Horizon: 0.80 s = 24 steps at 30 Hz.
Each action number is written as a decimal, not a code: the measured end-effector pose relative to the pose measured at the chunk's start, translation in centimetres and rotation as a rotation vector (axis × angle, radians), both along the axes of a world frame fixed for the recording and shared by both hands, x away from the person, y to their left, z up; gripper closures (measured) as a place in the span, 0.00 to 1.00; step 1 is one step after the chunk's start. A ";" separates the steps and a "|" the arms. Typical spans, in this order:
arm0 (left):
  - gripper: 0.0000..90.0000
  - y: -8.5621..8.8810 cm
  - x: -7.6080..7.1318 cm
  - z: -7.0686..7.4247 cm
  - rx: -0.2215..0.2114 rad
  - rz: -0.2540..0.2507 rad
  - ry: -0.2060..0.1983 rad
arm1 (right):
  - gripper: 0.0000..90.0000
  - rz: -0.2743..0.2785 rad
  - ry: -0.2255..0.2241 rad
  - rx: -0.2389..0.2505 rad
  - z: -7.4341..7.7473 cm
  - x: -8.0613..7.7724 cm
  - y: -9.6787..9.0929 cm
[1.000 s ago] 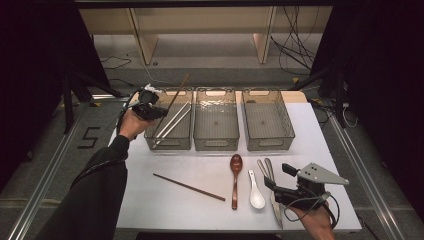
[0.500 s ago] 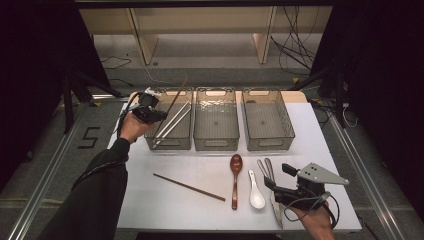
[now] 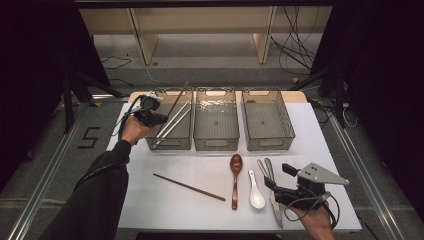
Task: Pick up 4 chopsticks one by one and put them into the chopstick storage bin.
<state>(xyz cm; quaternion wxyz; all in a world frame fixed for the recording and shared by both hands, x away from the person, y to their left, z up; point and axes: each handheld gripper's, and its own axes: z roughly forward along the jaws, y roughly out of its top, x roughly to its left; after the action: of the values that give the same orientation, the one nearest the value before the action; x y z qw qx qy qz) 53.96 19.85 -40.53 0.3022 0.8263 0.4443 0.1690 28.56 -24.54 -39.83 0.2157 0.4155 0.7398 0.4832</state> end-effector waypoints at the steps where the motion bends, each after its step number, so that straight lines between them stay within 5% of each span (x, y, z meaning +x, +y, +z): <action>1: 0.90 0.1 0.0 0.0 -0.005 0.002 0.004 | 0.30 0.001 -0.002 0.000 0.0 0.0 0.0; 11: 0.67 -0.1 -1.0 0.6 -0.029 -0.036 0.018 | 0.30 0.000 -0.003 -0.001 0.0 0.0 0.0; 24: 0.36 -1.4 -6.5 2.2 -0.043 -0.228 0.038 | 0.30 -0.003 0.001 0.001 0.0 0.0 0.1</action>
<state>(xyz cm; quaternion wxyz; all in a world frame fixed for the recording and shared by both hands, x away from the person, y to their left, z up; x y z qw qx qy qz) 47.48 18.41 -38.29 0.3284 0.8679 0.3566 0.1084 28.52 -24.45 -39.84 0.2160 0.4168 0.7391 0.4830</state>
